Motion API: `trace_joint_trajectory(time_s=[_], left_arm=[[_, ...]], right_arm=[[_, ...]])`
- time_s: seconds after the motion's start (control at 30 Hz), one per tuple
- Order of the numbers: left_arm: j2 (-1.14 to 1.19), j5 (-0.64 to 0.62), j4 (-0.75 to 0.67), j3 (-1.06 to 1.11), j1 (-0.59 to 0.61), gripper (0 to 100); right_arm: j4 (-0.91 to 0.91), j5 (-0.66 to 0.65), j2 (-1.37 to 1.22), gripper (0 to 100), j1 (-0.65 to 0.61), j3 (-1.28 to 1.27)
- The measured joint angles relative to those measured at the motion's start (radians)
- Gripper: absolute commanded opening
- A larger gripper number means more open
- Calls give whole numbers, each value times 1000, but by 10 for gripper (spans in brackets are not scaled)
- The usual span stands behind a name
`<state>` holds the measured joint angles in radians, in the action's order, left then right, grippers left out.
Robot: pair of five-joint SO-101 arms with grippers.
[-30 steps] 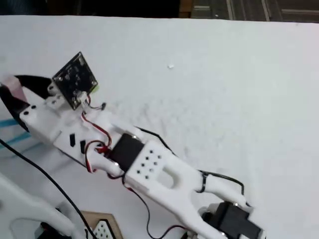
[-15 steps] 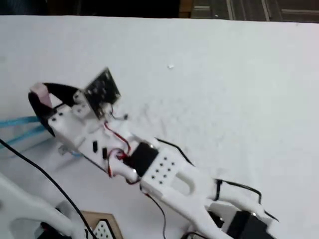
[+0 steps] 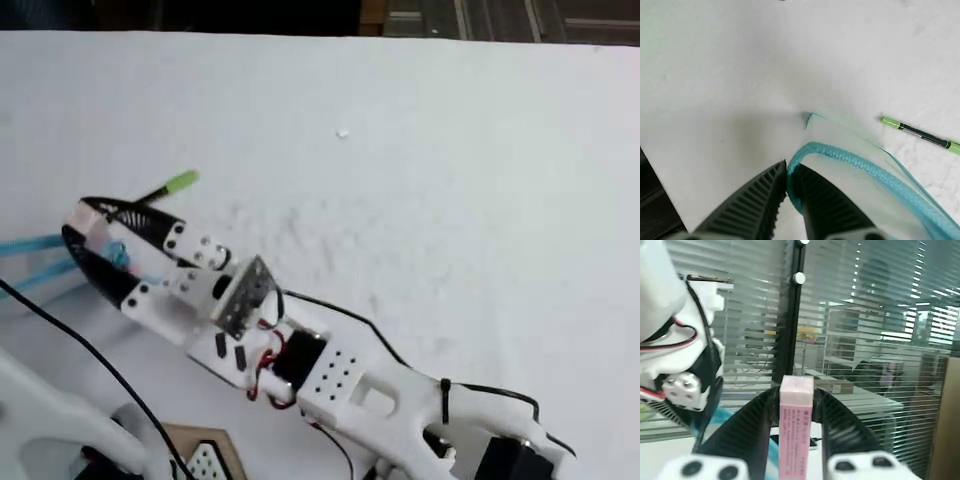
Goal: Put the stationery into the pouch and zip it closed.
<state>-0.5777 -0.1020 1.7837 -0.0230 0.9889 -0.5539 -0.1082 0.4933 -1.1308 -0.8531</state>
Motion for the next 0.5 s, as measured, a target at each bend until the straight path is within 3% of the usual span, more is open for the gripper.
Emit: trace_joint_trajectory(time_s=[0.5], left_arm=[[0,0,0,0,0,22]], right_arm=[[-5,55,-222,16,-48,147]])
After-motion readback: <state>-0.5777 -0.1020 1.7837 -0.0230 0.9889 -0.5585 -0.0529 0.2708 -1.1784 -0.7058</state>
